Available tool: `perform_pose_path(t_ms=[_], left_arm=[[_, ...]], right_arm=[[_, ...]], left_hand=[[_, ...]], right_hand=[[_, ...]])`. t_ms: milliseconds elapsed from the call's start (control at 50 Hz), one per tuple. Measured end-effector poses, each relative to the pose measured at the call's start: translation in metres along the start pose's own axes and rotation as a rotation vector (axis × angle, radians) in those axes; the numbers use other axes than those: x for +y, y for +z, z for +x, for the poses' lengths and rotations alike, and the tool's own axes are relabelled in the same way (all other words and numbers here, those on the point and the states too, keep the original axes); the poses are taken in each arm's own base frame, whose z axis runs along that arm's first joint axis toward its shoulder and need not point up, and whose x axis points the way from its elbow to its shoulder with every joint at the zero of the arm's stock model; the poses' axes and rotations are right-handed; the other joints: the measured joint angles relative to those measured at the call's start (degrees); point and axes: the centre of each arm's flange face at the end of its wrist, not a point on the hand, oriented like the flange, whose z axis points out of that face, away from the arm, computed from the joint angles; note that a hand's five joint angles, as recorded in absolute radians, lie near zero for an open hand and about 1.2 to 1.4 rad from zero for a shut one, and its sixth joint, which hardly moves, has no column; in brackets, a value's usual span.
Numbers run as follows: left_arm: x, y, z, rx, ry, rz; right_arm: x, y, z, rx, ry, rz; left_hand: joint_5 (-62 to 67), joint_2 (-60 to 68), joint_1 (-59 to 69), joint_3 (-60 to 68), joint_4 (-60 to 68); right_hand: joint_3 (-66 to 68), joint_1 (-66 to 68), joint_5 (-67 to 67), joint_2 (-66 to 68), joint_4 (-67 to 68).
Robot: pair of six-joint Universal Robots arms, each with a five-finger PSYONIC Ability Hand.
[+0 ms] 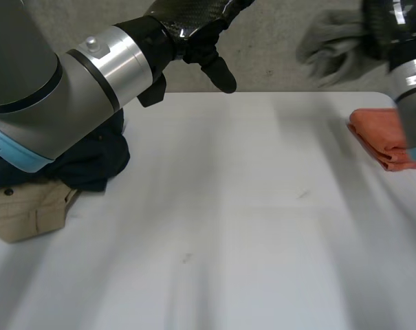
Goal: Fold the laundry.
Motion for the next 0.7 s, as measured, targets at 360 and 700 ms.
perform_pose_path(t_ms=[360, 700], left_arm=[[0.038, -0.004, 0.008, 0.015, -0.059, -0.092], [0.038, -0.002, 0.014, 0.027, -0.062, -0.091]], right_arm=[[0.231, -0.065, 0.11, -0.003, -0.039, -0.237], [0.193, -0.114, 0.148, -0.008, -0.008, -0.475]], left_hand=[[0.0, 0.0, 0.0, 0.0, 0.0], [0.0, 0.0, 0.0, 0.0, 0.0]], right_hand=[[0.43, 0.0, 0.47, 0.0, 0.07], [-54.42, -45.93, -50.97, -53.61, -56.8]])
